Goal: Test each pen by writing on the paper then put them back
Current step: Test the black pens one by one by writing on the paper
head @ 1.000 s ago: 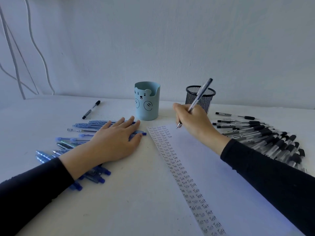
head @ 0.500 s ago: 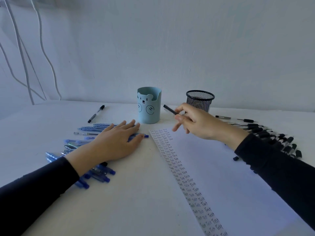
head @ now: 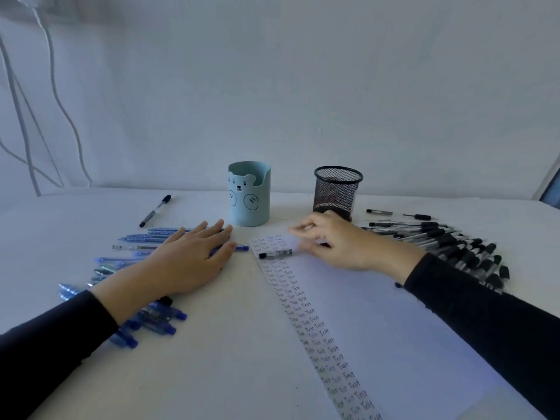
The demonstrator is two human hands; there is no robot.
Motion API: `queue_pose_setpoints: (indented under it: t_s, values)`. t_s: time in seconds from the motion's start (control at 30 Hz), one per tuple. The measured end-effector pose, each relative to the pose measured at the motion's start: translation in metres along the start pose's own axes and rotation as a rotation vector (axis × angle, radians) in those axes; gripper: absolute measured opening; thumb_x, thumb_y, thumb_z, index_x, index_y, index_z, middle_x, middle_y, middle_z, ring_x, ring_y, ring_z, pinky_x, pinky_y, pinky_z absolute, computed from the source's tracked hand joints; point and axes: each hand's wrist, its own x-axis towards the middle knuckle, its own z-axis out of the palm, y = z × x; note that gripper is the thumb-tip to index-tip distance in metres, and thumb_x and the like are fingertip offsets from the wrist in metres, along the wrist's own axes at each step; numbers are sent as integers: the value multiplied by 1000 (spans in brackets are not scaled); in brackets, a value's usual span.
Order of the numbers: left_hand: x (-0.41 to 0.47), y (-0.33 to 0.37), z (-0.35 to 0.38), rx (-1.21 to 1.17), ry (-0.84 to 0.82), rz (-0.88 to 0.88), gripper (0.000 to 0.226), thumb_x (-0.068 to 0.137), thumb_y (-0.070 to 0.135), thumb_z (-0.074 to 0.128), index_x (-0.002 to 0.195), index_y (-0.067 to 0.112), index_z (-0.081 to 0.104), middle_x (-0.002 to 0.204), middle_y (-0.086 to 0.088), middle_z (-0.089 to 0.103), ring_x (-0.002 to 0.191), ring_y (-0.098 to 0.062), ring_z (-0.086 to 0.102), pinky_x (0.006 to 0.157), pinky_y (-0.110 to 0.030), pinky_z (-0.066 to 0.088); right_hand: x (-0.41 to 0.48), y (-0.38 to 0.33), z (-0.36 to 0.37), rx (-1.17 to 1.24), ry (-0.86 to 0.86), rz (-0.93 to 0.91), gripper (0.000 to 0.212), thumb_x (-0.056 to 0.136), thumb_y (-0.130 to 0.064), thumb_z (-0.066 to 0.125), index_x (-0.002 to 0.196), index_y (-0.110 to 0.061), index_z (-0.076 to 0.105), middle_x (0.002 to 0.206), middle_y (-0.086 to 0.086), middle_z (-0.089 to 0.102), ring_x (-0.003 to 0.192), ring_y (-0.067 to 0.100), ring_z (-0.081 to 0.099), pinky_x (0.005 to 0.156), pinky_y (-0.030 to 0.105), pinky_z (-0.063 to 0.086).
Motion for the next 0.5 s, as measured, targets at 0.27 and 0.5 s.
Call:
queue_pose_setpoints:
  t_s: [0.27,0.5]
  values:
    - [-3,23,-12,-261,375,135,44,90,51,49,128,32,60,133,7,59,116,-13,51,99,-27,39,-23,90,-57,-3,269,520,31,99,-16,50,117,0,69,126,14,66,119,30,60,101,29,43]
    - [11,61,-7,-240,238,194,41,89,48,60,130,40,57,105,11,62,92,-6,56,71,-13,38,-10,137,-38,-227,184,662,36,93,5,42,120,1,65,126,19,64,112,37,61,97,45,51]
